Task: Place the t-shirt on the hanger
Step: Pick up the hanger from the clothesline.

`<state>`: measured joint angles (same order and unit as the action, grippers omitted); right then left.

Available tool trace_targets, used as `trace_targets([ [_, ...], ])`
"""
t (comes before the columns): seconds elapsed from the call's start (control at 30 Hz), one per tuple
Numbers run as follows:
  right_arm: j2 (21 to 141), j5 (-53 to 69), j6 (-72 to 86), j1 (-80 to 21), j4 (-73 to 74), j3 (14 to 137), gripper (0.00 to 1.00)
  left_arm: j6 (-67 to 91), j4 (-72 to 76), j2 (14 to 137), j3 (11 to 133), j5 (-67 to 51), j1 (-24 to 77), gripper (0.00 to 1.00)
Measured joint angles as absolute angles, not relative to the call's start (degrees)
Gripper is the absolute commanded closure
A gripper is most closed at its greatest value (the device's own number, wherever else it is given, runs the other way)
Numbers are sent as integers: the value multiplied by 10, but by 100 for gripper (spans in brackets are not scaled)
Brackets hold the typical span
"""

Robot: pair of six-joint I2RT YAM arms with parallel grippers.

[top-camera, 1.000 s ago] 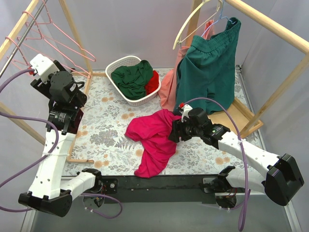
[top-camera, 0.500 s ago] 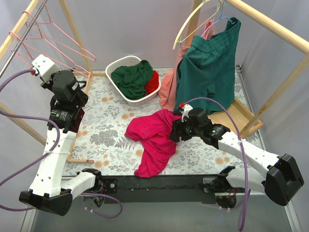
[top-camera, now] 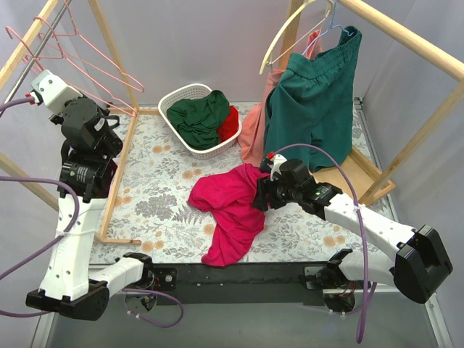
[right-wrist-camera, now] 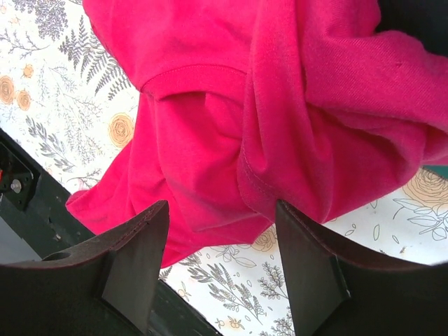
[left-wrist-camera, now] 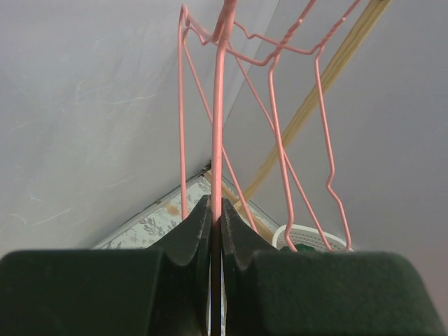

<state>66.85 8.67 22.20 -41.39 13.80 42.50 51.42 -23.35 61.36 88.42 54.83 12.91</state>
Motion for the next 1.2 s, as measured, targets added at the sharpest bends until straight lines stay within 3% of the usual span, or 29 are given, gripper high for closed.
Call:
trace_targets([
  [0.4,667,81,210,-414,138,428,30,577,-364,522,870,412,129,100],
  [0.83,660,74,204,-414,140,432,30,613,-519,398,910,373,129,100],
  [1.2,653,58,190,-414,162,442,30,642,-569,342,977,223,136,100],
])
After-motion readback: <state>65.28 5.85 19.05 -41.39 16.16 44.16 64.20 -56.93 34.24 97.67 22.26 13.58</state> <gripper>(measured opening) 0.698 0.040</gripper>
